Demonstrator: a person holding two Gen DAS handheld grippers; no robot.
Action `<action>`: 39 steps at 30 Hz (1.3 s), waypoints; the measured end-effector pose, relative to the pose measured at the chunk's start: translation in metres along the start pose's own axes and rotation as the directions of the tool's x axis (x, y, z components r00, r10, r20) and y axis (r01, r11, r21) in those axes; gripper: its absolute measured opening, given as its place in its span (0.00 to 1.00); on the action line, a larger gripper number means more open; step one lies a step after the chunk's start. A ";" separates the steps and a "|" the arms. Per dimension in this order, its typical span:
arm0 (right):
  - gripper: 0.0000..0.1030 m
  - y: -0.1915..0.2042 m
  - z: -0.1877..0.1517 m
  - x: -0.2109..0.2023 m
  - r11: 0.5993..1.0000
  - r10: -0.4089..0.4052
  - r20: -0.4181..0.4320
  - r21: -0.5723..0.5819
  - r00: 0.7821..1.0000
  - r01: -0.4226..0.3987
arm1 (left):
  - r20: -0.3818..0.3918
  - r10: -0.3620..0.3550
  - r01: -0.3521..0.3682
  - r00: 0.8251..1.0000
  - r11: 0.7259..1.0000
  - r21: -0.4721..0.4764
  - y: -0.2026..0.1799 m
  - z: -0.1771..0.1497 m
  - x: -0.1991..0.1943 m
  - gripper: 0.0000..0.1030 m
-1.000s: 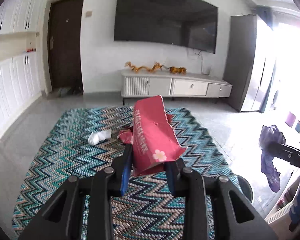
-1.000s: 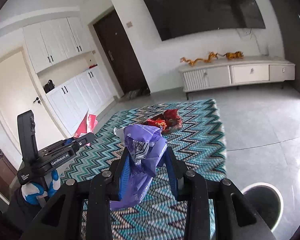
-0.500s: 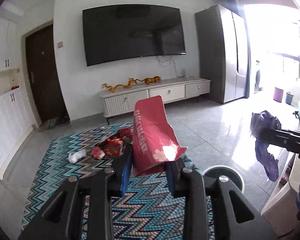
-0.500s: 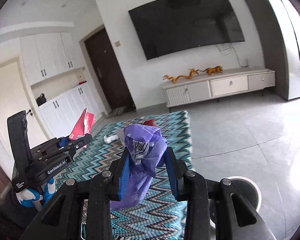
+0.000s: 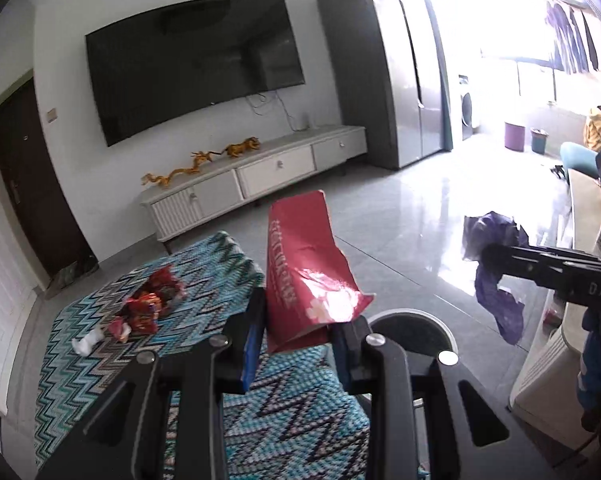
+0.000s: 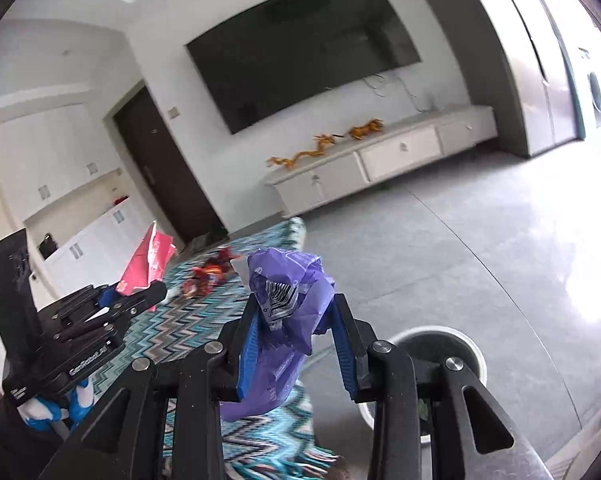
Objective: Collect trash
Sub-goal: 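Open both tools to drop the pink and purple bags into the bin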
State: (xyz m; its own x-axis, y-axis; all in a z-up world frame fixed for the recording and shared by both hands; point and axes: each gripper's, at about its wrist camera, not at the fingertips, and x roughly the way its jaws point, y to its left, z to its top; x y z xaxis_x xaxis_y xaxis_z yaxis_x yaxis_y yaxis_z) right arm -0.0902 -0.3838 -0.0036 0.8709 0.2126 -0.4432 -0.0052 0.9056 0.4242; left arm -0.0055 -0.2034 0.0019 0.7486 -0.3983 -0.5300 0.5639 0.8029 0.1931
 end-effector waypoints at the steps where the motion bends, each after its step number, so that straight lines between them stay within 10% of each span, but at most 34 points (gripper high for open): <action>1: 0.31 -0.006 -0.001 0.001 1.000 -0.009 -0.005 0.010 1.000 0.009 | -0.011 -0.011 0.011 1.000 1.000 0.010 -0.004 0.001 0.007 0.28; 9: 0.33 -0.064 -0.010 0.040 0.989 -0.092 -0.094 0.111 0.991 0.102 | -0.155 -0.149 0.156 0.977 0.987 0.038 -0.036 0.003 0.081 0.28; 28: 0.51 -0.147 -0.039 0.133 0.941 -0.248 -0.308 0.147 0.918 0.304 | -0.361 -0.387 0.372 0.849 0.921 -0.112 -0.056 -0.002 0.209 0.47; 33: 0.52 -0.146 -0.041 0.128 0.935 -0.254 -0.309 0.164 0.916 0.315 | -0.343 -0.383 0.362 0.858 0.924 -0.126 -0.048 0.003 0.202 0.47; 39: 0.52 -0.136 -0.035 0.116 0.945 -0.234 -0.282 0.158 0.930 0.286 | -0.289 -0.241 0.226 0.926 0.970 -0.086 -0.035 0.012 0.178 0.54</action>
State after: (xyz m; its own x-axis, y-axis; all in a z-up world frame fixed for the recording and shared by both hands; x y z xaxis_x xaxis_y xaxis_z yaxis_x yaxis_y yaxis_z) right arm -0.0055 -0.4694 -0.1400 0.6726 0.0895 -0.7346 0.3214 0.8588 0.3989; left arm 0.1116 -0.3078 -0.0894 0.4567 -0.4344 -0.7764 0.6864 0.7273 -0.0032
